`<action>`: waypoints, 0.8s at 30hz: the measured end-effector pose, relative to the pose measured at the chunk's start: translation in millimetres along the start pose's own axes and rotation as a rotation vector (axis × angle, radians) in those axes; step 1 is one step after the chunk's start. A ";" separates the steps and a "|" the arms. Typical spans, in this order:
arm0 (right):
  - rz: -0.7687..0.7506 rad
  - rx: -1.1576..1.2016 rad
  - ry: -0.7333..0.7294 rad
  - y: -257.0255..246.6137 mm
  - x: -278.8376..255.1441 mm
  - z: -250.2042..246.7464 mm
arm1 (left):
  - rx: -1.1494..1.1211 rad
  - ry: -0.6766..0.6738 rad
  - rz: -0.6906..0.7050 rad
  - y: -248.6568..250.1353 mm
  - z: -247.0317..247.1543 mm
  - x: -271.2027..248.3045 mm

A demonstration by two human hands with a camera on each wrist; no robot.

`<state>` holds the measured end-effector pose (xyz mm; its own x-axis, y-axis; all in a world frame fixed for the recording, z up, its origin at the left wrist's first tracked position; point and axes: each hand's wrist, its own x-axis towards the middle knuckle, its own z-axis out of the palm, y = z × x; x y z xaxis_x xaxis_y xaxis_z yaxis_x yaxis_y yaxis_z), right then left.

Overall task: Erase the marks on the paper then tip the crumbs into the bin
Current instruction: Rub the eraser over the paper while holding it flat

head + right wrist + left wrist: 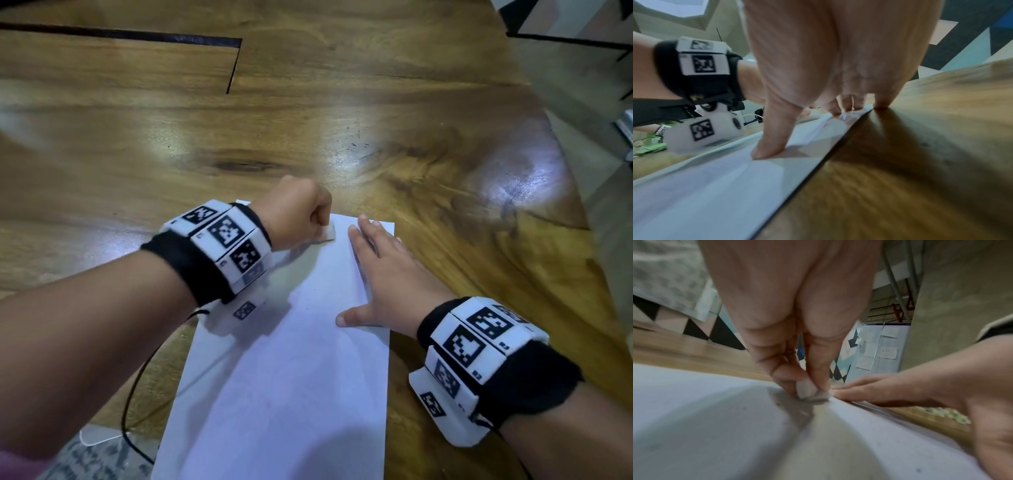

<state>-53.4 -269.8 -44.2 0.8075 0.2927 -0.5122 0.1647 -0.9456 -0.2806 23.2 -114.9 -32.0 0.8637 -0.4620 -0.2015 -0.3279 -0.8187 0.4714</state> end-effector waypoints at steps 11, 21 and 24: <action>-0.002 0.001 -0.001 -0.7 -0.5 -0.1 | 0.007 -0.201 0.130 -1.3 20.2 -48.7; 0.003 -0.011 -0.004 -0.5 -0.3 -0.2 | 0.049 -0.198 0.171 4.5 25.8 -62.4; 0.001 0.003 -0.012 1.2 0.0 1.4 | 0.067 -0.188 0.187 4.9 27.9 -69.7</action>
<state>-54.0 -270.7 -45.7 0.8010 0.2936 -0.5217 0.1626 -0.9454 -0.2824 -49.3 -96.3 -39.6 0.7019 -0.6570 -0.2752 -0.5047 -0.7313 0.4588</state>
